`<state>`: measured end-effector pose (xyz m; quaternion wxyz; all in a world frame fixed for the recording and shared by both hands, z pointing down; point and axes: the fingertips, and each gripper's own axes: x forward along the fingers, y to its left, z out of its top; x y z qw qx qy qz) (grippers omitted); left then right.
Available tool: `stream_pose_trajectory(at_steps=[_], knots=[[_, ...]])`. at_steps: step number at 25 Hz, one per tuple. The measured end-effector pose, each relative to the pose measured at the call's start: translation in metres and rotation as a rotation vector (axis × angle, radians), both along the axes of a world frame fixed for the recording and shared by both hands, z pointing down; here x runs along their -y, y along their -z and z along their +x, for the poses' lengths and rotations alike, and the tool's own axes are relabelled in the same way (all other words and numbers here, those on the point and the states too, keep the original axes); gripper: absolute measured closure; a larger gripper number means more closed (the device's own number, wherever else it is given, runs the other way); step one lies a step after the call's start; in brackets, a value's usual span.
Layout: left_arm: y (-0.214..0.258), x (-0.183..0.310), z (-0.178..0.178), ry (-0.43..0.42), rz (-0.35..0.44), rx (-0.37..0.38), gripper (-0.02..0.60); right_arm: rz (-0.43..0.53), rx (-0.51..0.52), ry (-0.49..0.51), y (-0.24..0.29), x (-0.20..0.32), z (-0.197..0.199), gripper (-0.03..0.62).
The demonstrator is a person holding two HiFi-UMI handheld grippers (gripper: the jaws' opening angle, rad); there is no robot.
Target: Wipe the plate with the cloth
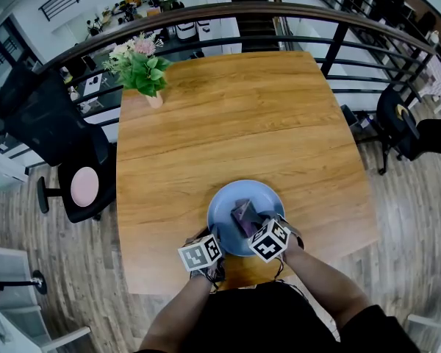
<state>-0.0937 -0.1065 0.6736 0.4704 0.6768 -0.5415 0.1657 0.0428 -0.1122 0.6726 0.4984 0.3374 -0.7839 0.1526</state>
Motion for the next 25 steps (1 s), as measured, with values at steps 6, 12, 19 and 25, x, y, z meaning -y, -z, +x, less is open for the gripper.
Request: stream_pose_trajectory(at_steps=[6, 12, 19, 25], knots=[[-0.001, -0.001, 0.000, -0.001, -0.002, 0.000, 0.538, 0.055, -0.100, -0.018, -0.001, 0.021, 0.031, 0.520], [-0.002, 0.001, -0.001, -0.003, -0.004, -0.003, 0.538, 0.099, -0.168, -0.035, -0.001, 0.042, 0.053, 0.520], [-0.004, 0.002, -0.001, -0.005, -0.003, -0.004, 0.538, 0.208, -0.135, -0.130, 0.010, 0.060, 0.060, 0.520], [-0.003, 0.001, -0.002, 0.000, -0.003, -0.006, 0.538, 0.311, -0.056, -0.248, 0.035, 0.075, 0.065, 0.520]])
